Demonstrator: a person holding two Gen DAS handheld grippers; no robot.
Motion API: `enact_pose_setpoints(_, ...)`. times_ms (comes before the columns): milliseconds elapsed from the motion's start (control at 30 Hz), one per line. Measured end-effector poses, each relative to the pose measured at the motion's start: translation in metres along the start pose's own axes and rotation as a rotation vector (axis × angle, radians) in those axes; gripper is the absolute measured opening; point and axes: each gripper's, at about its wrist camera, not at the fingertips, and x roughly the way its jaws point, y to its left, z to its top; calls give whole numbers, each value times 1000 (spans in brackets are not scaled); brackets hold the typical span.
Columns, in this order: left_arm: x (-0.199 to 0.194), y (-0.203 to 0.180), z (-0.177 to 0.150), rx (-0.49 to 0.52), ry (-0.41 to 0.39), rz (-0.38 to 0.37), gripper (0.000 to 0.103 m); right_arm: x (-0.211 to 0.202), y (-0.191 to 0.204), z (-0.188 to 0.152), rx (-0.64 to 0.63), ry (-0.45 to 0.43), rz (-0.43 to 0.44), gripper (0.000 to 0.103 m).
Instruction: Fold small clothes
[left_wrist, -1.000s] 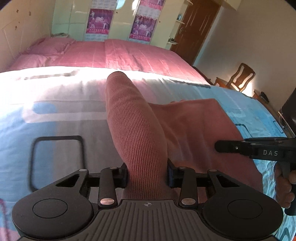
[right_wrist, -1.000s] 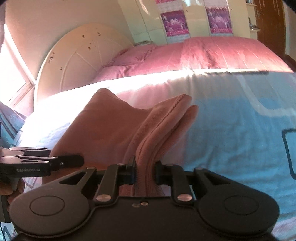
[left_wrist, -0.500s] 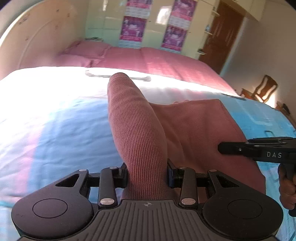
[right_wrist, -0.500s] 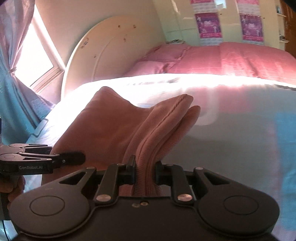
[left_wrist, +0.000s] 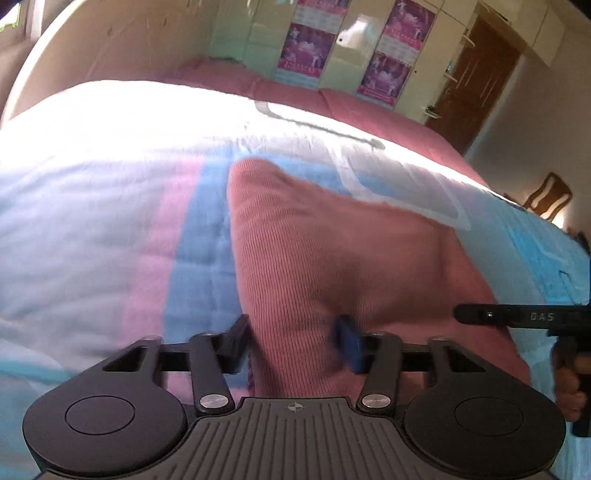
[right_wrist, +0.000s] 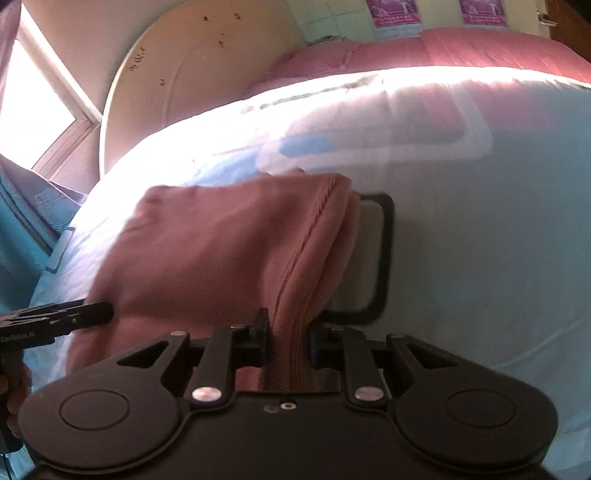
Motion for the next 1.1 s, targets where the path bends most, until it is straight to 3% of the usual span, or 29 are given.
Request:
enact_pose_setpoints(167,6,0,0,20,12,-17,53,9,7,-4,8,-21,-37,18)
enact_pose_setpoints(233,2,-3,11,24,6,-34,56,6,11,-3,-11,-7,-38,24)
enact_pose_setpoints(300,-15,-9,16,58,-55,-32,56,-2,14,1,-26,-10,-62,45)
enact_pose_setpoints(333,-22,-10,20,75,-81,-30,56,-12,15,5,-37,-55,-88,50)
enact_pose_setpoints(467,-10,-19,44,155,-91,-51,54,-21,13,30,-25,-129,-68,19)
enact_pose_setpoints(667,37,-24,61,165,-26,-58,54,24,46,56,-181,-95,-90,19)
enact_pose_setpoints(767,51,-25,57,180,-5,-22,54,47,51,53,-289,-54,-166,12)
enact_pose_setpoints(1000,58,-28,59,190,12,-2,55,53,41,51,-284,-48,-161,11)
enact_pose_setpoints(1033,52,-30,62,188,5,19,55,53,41,52,-279,-47,-161,11)
enact_pose_setpoints(1100,30,-38,67,211,-90,6,55,50,43,54,-270,-38,-173,11)
